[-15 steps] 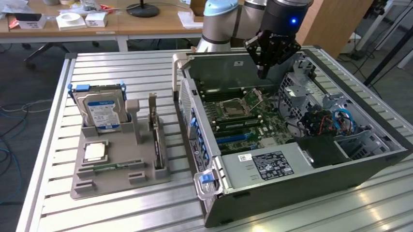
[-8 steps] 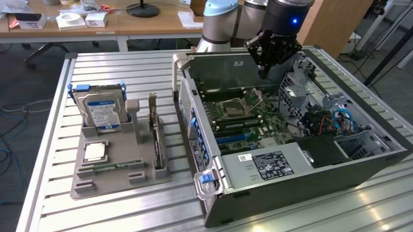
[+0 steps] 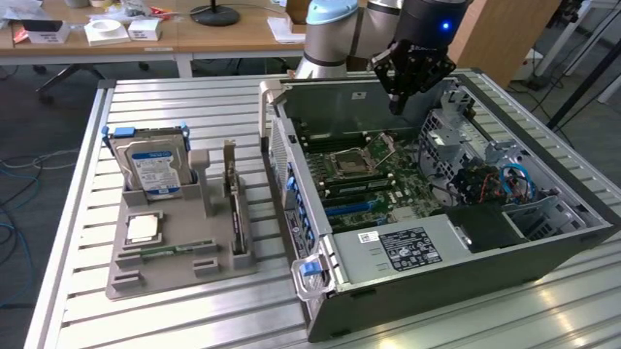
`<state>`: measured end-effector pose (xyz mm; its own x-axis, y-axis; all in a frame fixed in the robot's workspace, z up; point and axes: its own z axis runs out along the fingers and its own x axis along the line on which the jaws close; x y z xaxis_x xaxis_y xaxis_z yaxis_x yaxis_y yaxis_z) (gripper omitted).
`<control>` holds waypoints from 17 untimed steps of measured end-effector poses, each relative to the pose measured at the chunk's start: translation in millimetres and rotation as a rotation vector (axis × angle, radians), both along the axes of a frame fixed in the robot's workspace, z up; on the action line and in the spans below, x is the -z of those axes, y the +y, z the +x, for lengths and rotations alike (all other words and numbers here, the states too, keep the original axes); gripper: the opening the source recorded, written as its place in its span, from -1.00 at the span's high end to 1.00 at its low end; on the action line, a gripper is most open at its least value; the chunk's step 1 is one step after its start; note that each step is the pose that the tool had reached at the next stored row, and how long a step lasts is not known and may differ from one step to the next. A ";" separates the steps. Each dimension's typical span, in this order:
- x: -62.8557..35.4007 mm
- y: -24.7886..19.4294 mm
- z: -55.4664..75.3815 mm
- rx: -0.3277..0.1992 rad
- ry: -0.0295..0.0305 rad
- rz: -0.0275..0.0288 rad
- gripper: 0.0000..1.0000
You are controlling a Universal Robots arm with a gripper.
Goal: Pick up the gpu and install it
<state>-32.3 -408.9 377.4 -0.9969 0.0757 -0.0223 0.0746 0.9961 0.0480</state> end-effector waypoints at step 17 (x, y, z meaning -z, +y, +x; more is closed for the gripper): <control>12.7 -11.0 -0.1 0.000 0.0035 0.0013 0.80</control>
